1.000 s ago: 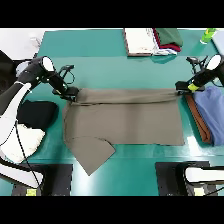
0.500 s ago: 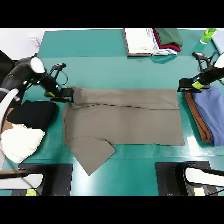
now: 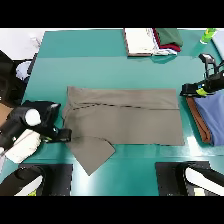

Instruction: Fold the shirts.

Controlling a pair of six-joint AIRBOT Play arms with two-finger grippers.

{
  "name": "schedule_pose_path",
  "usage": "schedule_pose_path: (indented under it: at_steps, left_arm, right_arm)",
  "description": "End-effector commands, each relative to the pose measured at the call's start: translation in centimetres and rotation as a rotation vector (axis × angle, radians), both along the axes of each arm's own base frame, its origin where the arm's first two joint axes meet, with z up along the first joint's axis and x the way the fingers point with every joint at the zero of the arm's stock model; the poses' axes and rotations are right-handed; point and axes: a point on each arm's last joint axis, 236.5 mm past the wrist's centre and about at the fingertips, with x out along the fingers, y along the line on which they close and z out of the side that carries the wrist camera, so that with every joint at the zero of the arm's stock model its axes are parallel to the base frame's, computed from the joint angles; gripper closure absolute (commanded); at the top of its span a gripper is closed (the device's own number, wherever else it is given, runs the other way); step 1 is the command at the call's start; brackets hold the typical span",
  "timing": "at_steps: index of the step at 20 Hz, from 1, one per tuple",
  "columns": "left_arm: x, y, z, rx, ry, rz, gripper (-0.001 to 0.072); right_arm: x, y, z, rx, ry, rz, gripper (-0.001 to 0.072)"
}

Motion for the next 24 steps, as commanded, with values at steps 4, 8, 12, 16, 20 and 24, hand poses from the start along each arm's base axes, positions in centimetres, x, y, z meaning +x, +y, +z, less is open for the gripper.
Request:
schedule_pose_path:
  at_steps: [4, 8, 12, 16, 20, 24]
  left_arm:
    - [-1.9, -3.0, -1.8, -0.037, -0.033, 0.039, 0.0221]
    - [-1.7, -3.2, -1.8, -0.043, -0.041, 0.043, 0.0221]
    - [-1.2, -3.0, -2.0, -0.038, -0.065, 0.043, 0.0222]
    - [-2.1, -3.1, -3.6, -0.052, -0.048, 0.071, 0.0271]
    - [-0.9, -3.8, -1.9, -0.073, -0.084, 0.032, 0.0675]
    - [0.9, -4.1, 1.0, -0.069, -0.143, -0.042, 0.0675]
  right_arm:
    - [-1.7, 0.3, -1.7, 0.010, 0.053, 0.000, 0.0275]
    - [-1.8, 0.3, -1.0, 0.007, 0.038, 0.001, 0.0275]
    - [-1.9, 0.3, 0.3, 0.001, -0.003, 0.000, 0.0275]
    - [-2.1, 0.4, 1.5, -0.004, -0.038, 0.000, 0.0275]
    - [-2.5, 0.3, 2.1, -0.011, -0.050, 0.002, 0.0275]
    - [-5.4, 0.2, 0.4, -0.021, 0.079, 0.014, 0.0275]
